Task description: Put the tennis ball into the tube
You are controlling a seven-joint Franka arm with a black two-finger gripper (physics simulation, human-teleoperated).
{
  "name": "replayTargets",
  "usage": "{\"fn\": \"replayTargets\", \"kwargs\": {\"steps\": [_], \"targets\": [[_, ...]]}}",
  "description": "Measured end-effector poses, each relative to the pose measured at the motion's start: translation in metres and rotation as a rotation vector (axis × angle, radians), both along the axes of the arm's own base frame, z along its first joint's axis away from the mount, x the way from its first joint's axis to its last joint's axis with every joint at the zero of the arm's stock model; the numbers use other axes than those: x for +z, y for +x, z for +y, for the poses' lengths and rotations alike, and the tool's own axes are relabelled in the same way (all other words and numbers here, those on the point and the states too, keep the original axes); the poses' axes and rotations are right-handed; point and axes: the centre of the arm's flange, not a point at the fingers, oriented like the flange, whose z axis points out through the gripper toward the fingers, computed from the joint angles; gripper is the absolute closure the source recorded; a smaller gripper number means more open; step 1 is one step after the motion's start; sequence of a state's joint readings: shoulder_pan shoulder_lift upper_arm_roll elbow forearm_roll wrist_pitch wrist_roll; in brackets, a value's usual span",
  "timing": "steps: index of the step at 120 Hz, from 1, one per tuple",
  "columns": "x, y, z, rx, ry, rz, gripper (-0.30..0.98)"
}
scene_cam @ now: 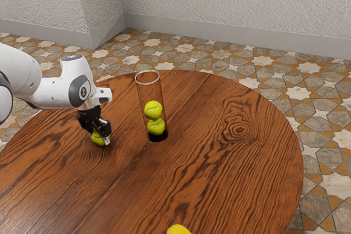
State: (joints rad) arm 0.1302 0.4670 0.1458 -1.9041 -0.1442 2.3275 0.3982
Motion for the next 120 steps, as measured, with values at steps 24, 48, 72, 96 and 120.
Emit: {"fn": "replayTargets", "kwargs": {"steps": [24, 48, 72, 96, 120], "targets": [[0.044, 0.001, -0.001, -0.004, 0.006, -0.039, 0.44], [0.139, -0.010, -0.021, -0.034, -0.014, -0.085, 0.47], [0.201, -0.013, -0.047, -0.083, -0.029, -0.099, 0.47], [0.261, 0.005, -0.080, -0.166, -0.020, -0.112, 0.47], [0.280, 0.032, -0.105, -0.228, -0.019, -0.106, 0.45]]}}
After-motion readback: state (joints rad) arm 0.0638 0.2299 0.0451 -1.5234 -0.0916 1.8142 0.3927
